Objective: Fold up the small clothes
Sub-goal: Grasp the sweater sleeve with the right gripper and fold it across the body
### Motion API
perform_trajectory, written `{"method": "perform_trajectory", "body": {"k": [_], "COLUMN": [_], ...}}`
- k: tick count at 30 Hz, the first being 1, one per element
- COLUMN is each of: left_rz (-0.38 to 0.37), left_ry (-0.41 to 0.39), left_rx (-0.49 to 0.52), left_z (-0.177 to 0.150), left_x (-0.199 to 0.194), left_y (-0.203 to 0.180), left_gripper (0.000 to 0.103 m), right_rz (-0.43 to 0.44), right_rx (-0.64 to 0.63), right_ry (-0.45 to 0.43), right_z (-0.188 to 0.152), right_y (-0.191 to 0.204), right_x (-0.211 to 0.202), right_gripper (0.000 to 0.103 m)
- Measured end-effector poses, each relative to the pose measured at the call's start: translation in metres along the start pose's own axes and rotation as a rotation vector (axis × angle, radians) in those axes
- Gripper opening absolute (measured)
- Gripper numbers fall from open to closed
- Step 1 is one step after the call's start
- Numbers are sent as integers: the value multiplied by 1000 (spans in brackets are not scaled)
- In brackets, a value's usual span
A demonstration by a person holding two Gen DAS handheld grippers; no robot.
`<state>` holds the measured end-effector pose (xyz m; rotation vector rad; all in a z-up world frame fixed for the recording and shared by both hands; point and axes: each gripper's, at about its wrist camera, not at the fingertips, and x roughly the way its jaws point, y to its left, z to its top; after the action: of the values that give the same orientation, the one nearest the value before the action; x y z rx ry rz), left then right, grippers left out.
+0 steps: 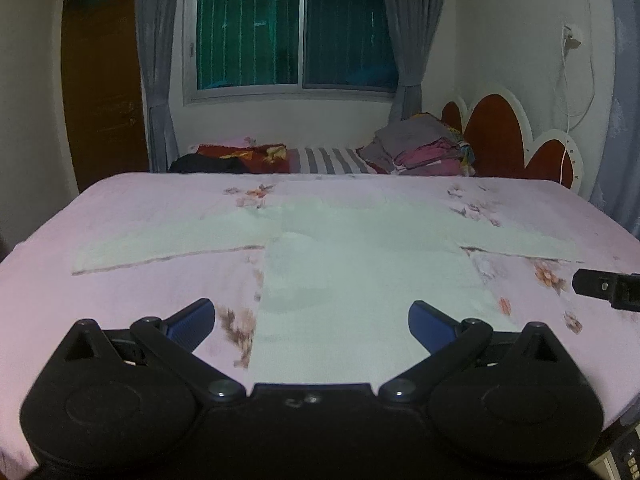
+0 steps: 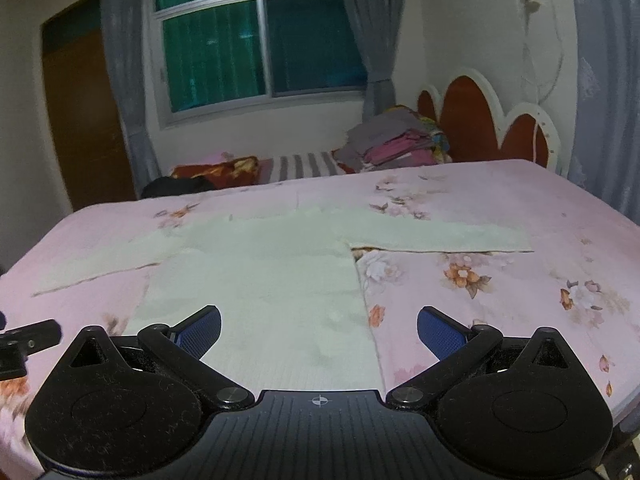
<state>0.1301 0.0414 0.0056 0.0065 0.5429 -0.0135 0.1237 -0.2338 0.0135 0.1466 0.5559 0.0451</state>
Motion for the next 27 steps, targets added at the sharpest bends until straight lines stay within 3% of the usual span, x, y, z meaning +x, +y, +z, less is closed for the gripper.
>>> {"method": "perform_trajectory", "body": {"k": [6, 13, 19, 27], "left_rz": [-20, -106, -119, -17], "left_ry": [-30, 4, 47, 89], "left_rx": [5, -54, -65, -66], "left_z": [27, 36, 38, 61], "left_x": [24, 61, 93, 154], "left_y": [7, 8, -10, -48], "left_gripper": [103, 103, 103, 103], "right_rz": [-20, -74, -129, -163], "right_rx": [36, 46, 155, 247], "right_ry": [-22, -55, -77, -59], "right_z": [27, 43, 57, 85], "right_y": [-2, -18, -76, -167], "right_x": [29, 48, 76, 150], "right_gripper": [103, 103, 103, 102]}}
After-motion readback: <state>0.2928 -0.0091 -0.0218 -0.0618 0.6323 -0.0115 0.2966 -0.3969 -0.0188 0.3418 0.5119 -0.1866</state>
